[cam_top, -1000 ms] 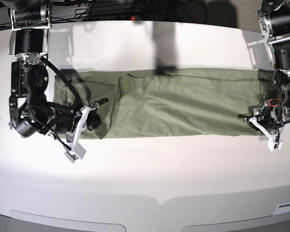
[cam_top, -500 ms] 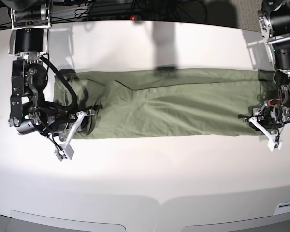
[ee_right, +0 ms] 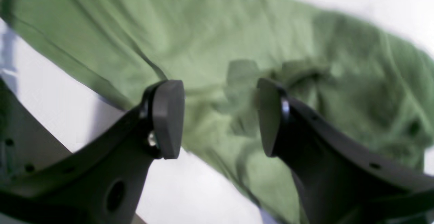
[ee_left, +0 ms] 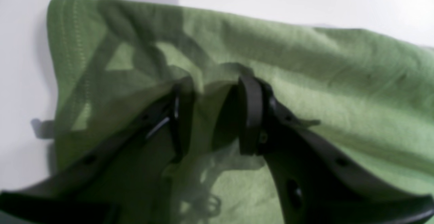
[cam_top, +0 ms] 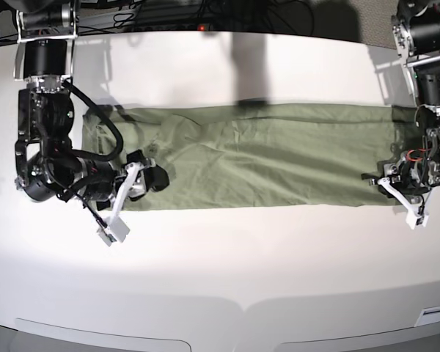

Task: Fold the T-shirt properly
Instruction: 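Move the left gripper to the end of the folded strip and grasp it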

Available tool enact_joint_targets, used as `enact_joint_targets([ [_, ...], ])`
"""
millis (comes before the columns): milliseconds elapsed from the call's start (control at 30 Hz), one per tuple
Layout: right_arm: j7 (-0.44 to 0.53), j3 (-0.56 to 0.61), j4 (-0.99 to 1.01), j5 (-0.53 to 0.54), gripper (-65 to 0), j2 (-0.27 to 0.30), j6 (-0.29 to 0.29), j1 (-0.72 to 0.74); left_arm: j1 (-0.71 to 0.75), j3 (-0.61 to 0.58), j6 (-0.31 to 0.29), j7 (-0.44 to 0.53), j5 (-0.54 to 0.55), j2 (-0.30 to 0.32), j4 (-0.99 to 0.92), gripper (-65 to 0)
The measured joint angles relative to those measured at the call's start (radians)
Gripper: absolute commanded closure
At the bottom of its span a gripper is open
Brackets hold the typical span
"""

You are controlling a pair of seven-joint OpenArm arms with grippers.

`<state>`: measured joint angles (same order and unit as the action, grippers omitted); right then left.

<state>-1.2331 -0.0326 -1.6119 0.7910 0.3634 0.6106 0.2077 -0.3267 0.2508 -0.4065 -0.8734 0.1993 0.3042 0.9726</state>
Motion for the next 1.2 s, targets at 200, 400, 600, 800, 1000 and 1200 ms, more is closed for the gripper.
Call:
enact_joint_targets([
  [200,0.027,0.0,0.0,0.072,-34.3,0.0,0.0,0.018,0.008,0.0,0.0,0.037,0.003,0.0,0.0,-21.5],
  [400,0.026,0.0,0.0,0.071,-34.3,0.0,0.0,0.019,0.007,0.0,-0.014,0.036,0.016,0.0,-0.002,-41.3],
  [600,0.025,0.0,0.0,0.072,-34.3,0.0,0.0,0.019,-0.024,-0.003,-0.017,0.006,0.011,-0.005,-0.005,-45.9],
  [800,0.025,0.0,0.0,0.07,-34.3,0.0,0.0,0.019,-0.087,-0.008,-0.011,-0.151,-0.012,0.03,0.007,-45.6],
  [1000,0.025,0.0,0.0,0.068,-34.3,0.0,0.0,0.019,-0.125,-0.008,-0.009,-0.093,-0.011,0.166,0.034,-45.6],
  [1200,0.025,0.0,0.0,0.069,-34.3,0.0,0.0,0.019,-0.063,-0.009,-0.012,-0.098,0.09,0.263,0.032,-45.5],
])
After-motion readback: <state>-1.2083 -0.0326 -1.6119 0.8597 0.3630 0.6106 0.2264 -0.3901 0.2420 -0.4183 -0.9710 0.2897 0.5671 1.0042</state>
